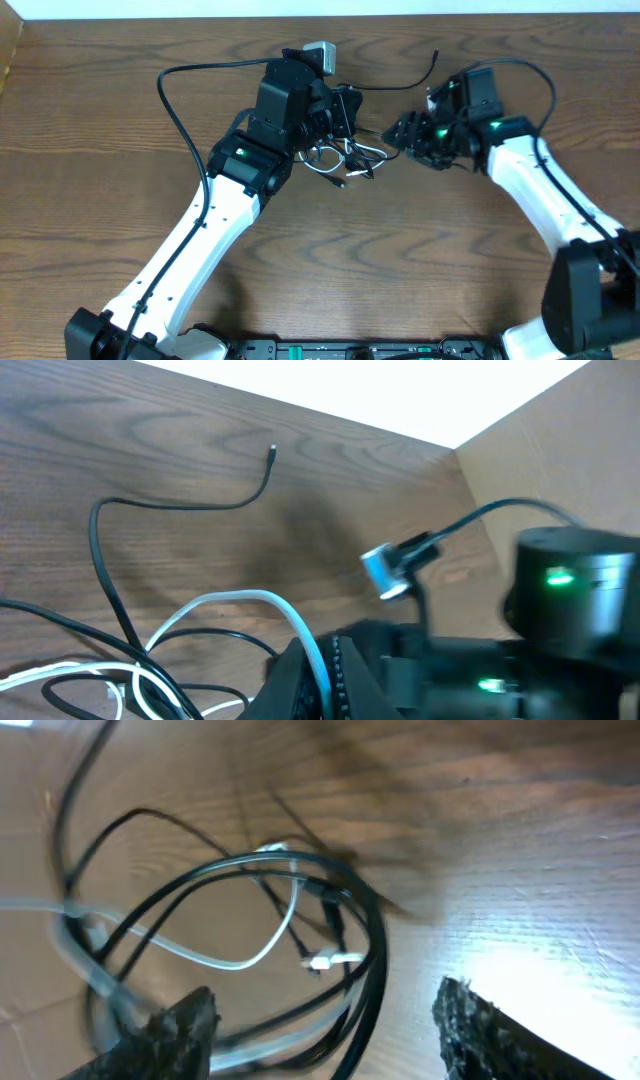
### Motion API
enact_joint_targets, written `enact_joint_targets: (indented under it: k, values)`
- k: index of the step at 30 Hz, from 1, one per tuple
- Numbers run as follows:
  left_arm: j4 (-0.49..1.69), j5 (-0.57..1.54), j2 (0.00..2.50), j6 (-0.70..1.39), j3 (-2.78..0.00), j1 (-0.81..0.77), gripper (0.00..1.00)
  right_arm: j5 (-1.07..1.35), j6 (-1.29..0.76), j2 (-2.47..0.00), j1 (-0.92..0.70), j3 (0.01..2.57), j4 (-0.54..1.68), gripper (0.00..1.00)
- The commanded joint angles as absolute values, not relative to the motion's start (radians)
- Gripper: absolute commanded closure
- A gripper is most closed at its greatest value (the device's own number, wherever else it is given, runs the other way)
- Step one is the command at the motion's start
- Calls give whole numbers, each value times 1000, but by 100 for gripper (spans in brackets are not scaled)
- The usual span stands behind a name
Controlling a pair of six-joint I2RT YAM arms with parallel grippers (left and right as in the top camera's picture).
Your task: Untangle cables
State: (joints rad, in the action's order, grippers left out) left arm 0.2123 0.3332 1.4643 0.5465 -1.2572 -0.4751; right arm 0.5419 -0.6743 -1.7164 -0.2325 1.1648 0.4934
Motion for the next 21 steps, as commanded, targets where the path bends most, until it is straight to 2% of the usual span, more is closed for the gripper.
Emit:
enact_joint_targets:
  k: [1,4,13,19,21]
  values:
    - [208,320,1468,544,-1280,-474,92,534,-729,-1756,-234,1127,438,39]
    - [208,319,1468,544,-1280,-474,92,538,-729,-1779,-234,1110,353,45]
    - [205,313,1468,545,-1280,-474,93,548,-772,-1786,-262,1110,295,51]
    - [204,301,1468,545,-1280,-474,93,553,-774,-1786,-278,1108,299,60]
    - [205,301,1468,545,-1280,-474,93,551,-774,-1786,-278,1106,299,68]
